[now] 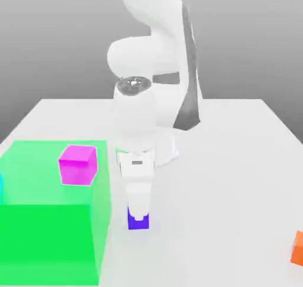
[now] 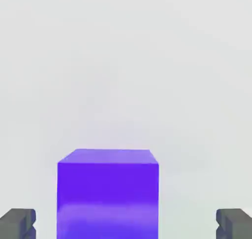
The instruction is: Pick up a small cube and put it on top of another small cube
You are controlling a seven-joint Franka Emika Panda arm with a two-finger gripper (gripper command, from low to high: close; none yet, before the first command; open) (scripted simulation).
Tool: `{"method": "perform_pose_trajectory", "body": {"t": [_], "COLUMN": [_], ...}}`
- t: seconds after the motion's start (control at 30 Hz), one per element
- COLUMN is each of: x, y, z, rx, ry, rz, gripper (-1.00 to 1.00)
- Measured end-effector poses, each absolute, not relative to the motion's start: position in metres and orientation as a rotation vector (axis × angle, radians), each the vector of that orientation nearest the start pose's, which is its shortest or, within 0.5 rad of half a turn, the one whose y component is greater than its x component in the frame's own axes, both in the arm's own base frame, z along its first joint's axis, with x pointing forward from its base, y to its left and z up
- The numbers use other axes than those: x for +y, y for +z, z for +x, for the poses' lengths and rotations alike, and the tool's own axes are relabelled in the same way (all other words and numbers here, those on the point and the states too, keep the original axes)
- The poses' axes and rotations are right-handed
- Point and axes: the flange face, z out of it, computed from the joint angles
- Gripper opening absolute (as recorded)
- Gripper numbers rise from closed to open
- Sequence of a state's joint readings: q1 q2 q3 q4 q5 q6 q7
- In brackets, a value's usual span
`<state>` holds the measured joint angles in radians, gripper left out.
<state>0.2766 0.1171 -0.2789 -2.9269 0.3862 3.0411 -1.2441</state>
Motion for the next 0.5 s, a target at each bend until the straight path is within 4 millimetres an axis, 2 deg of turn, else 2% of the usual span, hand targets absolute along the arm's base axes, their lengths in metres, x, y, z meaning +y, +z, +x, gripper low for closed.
{"method": "perform_pose_trajectory", "body": {"t": [0.17, 0.2, 0.4, 0.5], "x": [-0.034, -0.033, -0.033, -0.034], "y": [0.135, 0.130, 0.128, 0.135], "z": [0.317, 0.315, 0.314, 0.317], "rx": [-1.304, -1.303, -1.301, -1.303], "ry": [-0.007, -0.003, 0.001, -0.007], "rz": [-2.859, -2.860, -2.858, -2.857], "gripper": [0.00, -1.00, -1.00, -1.00]}}
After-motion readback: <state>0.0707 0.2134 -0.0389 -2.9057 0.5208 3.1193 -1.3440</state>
